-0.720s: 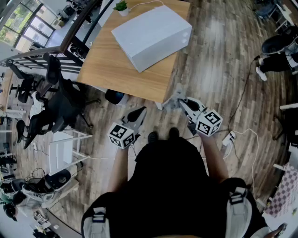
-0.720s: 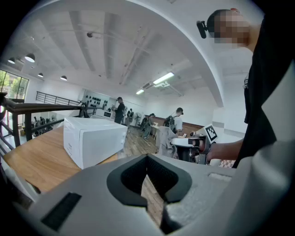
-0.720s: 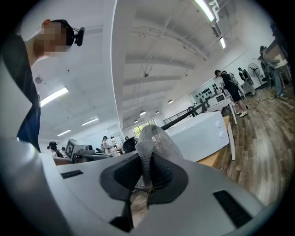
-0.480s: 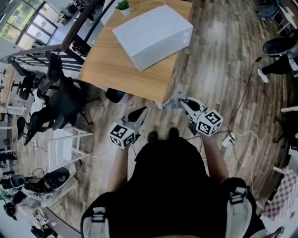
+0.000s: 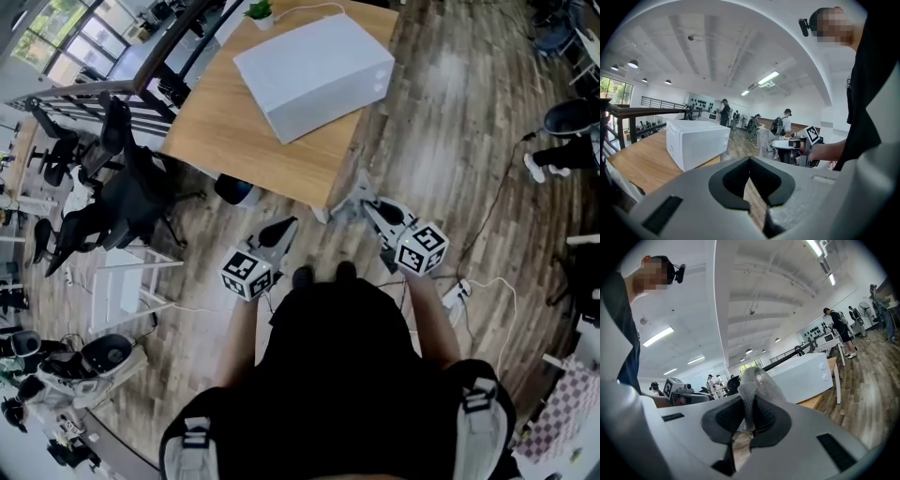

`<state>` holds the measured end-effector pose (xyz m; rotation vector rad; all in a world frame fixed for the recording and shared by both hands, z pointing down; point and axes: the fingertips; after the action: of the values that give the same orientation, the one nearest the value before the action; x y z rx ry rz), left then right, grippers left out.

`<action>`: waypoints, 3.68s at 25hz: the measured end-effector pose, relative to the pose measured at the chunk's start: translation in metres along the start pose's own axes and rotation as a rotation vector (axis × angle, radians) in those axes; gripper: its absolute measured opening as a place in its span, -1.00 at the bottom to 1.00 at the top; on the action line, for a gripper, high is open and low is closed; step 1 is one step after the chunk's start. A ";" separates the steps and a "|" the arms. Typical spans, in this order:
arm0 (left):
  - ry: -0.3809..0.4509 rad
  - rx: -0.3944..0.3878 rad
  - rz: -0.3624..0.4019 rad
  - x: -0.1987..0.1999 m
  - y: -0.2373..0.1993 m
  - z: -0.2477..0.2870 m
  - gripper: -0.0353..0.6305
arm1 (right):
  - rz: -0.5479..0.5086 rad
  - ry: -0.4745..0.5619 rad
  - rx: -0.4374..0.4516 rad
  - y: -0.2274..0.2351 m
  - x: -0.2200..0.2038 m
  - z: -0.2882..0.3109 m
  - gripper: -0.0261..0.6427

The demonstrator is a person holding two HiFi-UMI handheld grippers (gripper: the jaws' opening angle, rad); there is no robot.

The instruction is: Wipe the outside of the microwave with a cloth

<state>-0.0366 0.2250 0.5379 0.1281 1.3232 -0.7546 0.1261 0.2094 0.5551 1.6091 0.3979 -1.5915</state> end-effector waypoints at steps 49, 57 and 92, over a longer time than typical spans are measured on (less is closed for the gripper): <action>0.064 0.050 -0.026 0.051 -0.121 0.056 -0.89 | -0.203 -0.123 -0.023 0.070 0.025 0.115 -0.83; 0.071 0.038 -0.037 0.076 -0.185 0.064 -0.89 | -0.221 -0.133 -0.046 0.087 0.046 0.174 -0.83; 0.072 0.087 -0.080 0.118 -0.312 0.075 -0.89 | -0.350 -0.331 0.033 0.101 0.059 0.381 -0.83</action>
<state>-0.1443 -0.0987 0.5538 0.1739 1.3705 -0.8824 -0.0505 -0.1469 0.5838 1.3143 0.4946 -2.0980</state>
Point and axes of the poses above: the fingertips, and each gripper's own axes: z forward along the fingers, y to its right, x out of its top, and after that the axes turned 5 degrees about -z, right-handed
